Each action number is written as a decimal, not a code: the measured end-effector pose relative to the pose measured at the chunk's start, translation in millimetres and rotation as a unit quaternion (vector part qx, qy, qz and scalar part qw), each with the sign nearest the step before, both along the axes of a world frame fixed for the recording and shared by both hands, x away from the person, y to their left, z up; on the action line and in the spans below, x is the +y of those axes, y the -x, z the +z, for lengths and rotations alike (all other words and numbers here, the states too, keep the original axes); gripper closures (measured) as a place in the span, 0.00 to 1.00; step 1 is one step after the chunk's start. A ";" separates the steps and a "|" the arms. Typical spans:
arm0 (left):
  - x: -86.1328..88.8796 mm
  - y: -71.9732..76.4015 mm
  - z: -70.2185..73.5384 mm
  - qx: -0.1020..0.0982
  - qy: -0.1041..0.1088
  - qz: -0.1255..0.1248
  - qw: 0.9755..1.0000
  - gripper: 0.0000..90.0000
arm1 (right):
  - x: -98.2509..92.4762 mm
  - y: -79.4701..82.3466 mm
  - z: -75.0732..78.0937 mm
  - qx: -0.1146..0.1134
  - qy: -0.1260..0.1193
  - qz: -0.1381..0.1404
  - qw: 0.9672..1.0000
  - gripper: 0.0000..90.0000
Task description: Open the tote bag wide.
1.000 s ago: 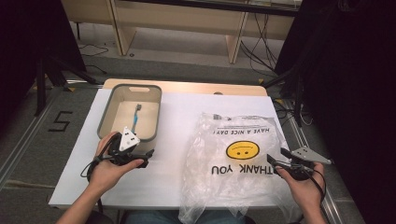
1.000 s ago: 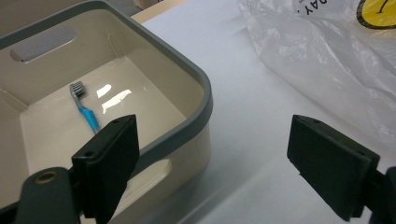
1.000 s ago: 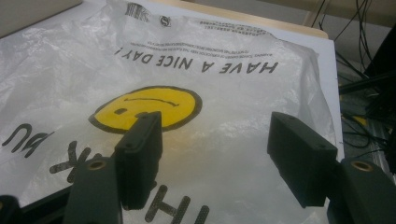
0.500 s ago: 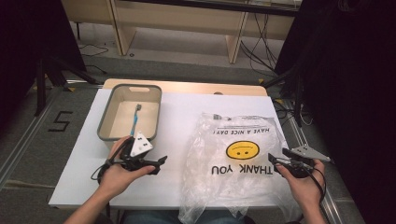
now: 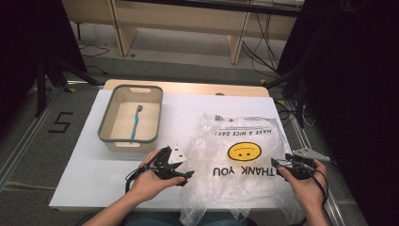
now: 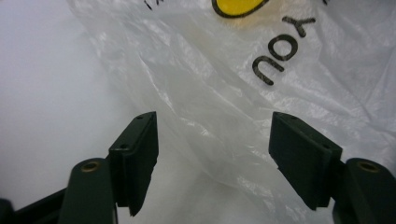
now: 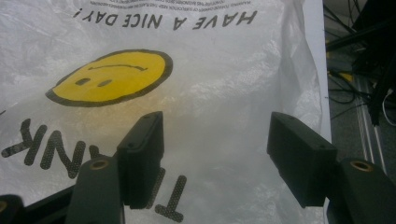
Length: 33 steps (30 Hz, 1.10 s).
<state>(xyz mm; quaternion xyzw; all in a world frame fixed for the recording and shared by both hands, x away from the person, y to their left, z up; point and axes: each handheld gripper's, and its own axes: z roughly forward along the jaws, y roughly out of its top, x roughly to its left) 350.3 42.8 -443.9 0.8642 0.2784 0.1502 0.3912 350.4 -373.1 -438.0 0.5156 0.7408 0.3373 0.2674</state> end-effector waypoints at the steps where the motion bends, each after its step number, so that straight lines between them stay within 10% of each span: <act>1: -4.1 -4.3 -8.0 0.009 -0.011 -0.002 1.000 0.38 | -0.6 0.0 0.0 0.005 -0.001 -0.003 1.000 0.42; 16: -14.7 -20.3 -32.4 0.044 -0.049 0.024 0.998 0.61 | -6.2 -0.8 -6.4 0.054 0.000 -0.028 0.998 0.46; 33: -22.0 -28.9 -36.9 0.049 -0.071 0.029 0.996 0.99 | -6.4 -1.5 -12.2 0.119 -0.011 0.000 0.993 0.90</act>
